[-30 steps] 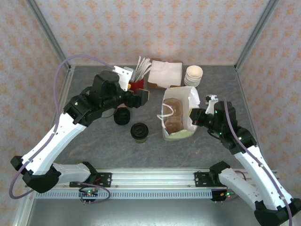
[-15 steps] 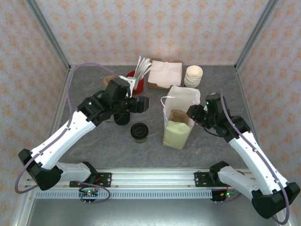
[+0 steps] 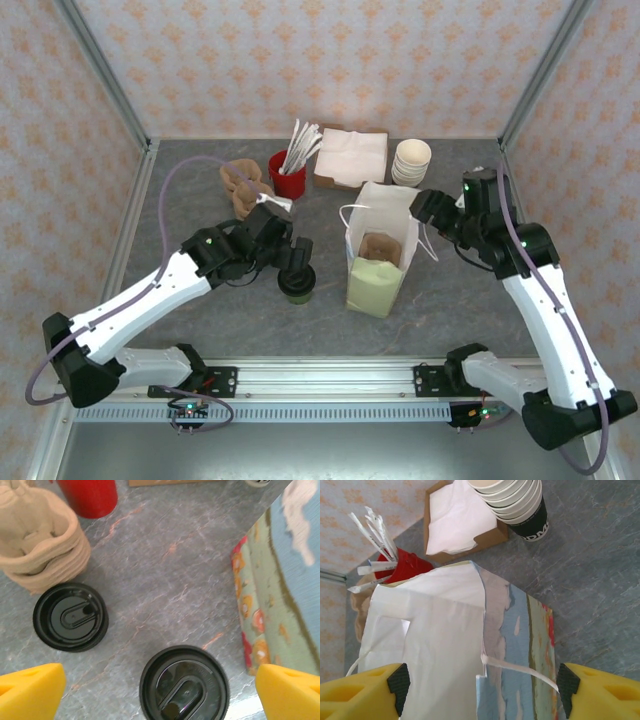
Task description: Pack the takeout coffee
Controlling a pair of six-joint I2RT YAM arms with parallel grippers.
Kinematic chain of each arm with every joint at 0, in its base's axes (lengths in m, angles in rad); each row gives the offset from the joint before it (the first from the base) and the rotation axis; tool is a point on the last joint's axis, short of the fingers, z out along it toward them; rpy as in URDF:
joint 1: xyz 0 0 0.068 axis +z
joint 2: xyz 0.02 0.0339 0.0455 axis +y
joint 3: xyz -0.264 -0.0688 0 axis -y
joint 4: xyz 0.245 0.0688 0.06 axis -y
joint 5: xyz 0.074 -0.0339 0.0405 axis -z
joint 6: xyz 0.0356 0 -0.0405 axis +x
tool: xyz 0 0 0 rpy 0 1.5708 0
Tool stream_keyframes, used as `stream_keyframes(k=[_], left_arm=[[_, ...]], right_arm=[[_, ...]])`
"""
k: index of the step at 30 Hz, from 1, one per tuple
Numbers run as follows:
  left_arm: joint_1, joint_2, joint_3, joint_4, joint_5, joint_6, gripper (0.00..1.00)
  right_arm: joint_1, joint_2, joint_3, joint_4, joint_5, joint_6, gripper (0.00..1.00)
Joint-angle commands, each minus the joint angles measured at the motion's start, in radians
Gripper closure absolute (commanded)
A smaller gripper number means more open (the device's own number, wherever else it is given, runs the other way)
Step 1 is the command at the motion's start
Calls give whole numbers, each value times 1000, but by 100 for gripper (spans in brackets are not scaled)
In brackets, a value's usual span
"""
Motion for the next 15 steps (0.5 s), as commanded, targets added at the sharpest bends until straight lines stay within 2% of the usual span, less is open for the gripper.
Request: stream_keyframes(k=[1,8,15], left_arm=[[-17,-40,-61,25,-73,-30,2],[-58,-42,-161,98,-63,-30,2],[-85,9,-178,87,-29,-34,0]], right_arm=[[-16,62,63,-81,-32,-115,21],[-39,133,100,-72,-75,-193,22],[-41,183,113,-75,-102,-216,25]])
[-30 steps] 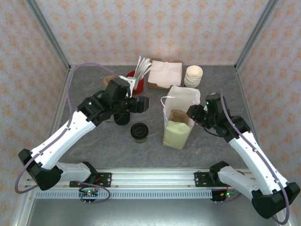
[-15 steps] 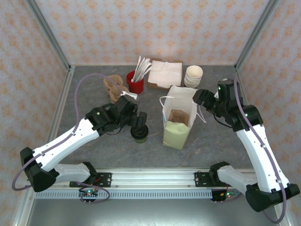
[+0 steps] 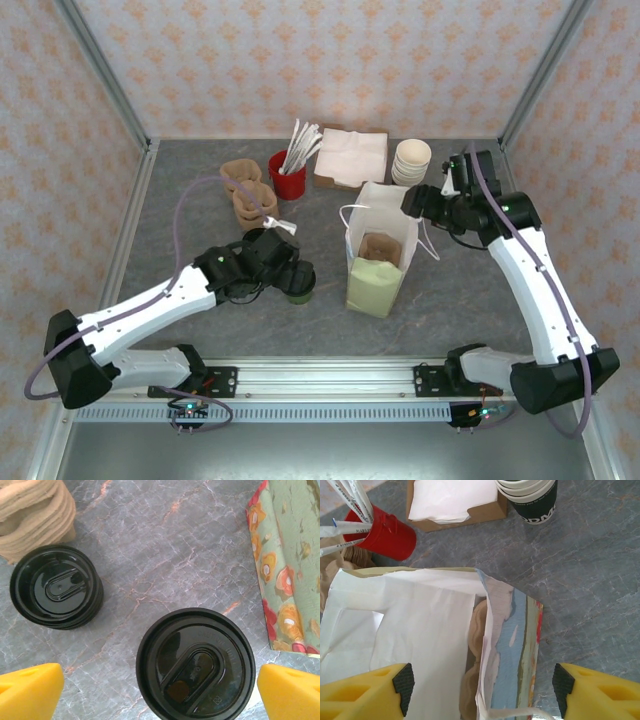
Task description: Pack the takeout coffee
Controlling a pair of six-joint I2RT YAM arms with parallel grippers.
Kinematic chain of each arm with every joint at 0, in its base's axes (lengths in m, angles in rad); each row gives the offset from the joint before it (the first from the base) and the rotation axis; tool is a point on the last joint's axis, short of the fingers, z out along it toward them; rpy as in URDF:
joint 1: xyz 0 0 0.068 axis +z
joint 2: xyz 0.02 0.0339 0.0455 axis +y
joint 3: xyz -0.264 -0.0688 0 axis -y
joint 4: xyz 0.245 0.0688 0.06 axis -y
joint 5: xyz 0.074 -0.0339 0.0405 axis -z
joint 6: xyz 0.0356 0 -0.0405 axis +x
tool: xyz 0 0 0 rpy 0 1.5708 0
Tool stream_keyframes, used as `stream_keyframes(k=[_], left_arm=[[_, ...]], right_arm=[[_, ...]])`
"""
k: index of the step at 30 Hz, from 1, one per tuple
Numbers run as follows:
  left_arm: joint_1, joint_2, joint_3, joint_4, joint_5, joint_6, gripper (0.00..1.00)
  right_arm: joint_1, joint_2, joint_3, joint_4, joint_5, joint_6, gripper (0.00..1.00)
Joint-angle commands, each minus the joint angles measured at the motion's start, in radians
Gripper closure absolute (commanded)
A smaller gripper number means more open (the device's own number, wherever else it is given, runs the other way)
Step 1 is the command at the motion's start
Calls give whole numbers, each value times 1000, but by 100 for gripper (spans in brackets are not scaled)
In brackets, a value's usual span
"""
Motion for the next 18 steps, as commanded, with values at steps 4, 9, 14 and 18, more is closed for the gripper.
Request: stream_keyframes(k=[4,9,14,18], left_arm=[[-28,66,-15,19,12,-40,2],[-50,101,-23,16,-1,-76,4],[-56,117,-38,26,12,-105,10],[-55,113,-47,30,6,-106,14]], right_arm=[[-7,15,30,-19,-16,-39,27],[-13,17,31,-19,-19,-42,27],[-20,29,33,-27,-20,-46,29],[-23,34,34,-27,-30,-48,29]])
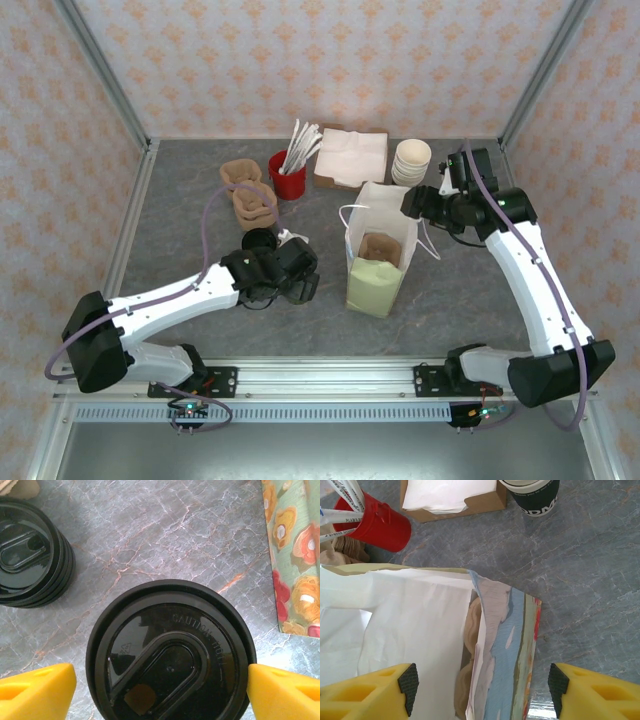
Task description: Pack the takeout coffee
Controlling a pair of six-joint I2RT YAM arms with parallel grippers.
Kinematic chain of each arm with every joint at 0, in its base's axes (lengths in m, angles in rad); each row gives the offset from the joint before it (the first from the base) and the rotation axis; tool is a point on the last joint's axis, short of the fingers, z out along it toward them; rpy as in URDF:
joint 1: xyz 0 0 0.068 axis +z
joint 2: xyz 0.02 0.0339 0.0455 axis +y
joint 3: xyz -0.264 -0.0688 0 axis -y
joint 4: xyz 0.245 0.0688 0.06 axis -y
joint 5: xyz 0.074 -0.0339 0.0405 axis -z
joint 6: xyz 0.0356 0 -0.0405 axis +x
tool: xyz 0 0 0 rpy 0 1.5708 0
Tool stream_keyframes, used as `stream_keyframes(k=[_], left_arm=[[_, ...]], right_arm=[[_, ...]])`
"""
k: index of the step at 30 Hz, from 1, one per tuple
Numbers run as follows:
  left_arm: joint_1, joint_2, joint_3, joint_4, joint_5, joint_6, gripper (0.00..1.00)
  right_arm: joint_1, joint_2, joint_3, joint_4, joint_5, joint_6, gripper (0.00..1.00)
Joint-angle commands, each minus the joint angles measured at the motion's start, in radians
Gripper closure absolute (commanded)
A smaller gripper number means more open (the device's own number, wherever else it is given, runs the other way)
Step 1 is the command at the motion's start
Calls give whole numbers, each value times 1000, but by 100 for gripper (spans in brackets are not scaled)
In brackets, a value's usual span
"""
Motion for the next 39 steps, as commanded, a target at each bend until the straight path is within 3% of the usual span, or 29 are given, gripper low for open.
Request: stream_keyframes(k=[1,29,39], left_arm=[[-8,-2,-17,14,-11,-27,16],[-68,63,3,-17,-33,-68,21],[-86,69,6,-1,-55,-74,30]], right_arm=[[-9,6,34,-19,-9,-19,30],[-16,16,28,-13,-28,-21,31],[-20,13,20,-16,-32,-22,32]])
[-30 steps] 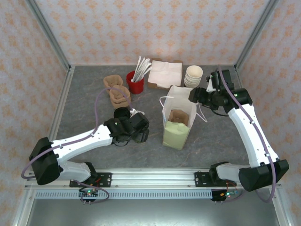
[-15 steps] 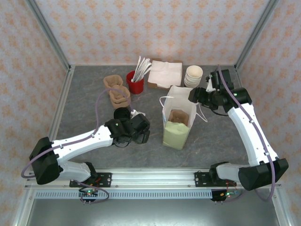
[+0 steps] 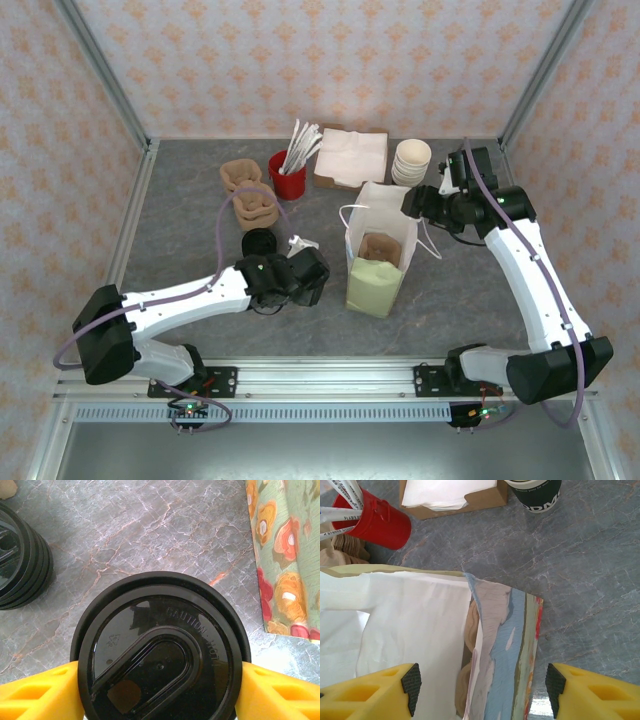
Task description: Pack the takeout coffee
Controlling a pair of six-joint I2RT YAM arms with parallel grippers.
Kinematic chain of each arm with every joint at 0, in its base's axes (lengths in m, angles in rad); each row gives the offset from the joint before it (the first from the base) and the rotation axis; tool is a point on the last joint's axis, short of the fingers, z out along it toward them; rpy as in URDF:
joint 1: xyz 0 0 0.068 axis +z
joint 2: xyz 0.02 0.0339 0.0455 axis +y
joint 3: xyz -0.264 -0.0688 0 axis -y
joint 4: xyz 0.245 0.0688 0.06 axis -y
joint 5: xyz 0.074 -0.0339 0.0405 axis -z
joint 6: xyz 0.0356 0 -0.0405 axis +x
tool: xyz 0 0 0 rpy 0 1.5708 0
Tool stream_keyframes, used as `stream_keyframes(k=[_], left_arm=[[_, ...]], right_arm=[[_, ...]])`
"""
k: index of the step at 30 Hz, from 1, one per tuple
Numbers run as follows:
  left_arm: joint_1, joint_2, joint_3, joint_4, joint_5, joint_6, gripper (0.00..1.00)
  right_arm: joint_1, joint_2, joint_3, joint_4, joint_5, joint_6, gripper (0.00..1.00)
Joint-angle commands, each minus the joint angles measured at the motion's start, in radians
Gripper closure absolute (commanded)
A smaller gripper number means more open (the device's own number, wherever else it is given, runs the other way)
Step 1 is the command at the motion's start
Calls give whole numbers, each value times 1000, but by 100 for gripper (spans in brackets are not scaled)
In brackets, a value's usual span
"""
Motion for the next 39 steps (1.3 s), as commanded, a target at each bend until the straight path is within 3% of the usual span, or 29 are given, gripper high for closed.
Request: stream_keyframes(k=[1,12,17,21,27,39], left_arm=[[-8,1,-4,-29,-18,-16,30],[3,-98,185,-208,-132,18,30],[26,-107,335,-314,-160,65,30],[47,-94,475,-397,-179,87,30],[54,-72,677,-487,-185,132,30],[53,-47,989,-626,-125,208,32]], right_arm=[[-7,0,19,-15,-8,-15,31],[-7,-47,-75,70,-62,74,42],[-7,-57,-107,96,-90,139,55],[3,-61,-140,161,-102,239,73],[96,-90,-186,291,-22,420,90],[271,-90,-219,409,170,600,98]])
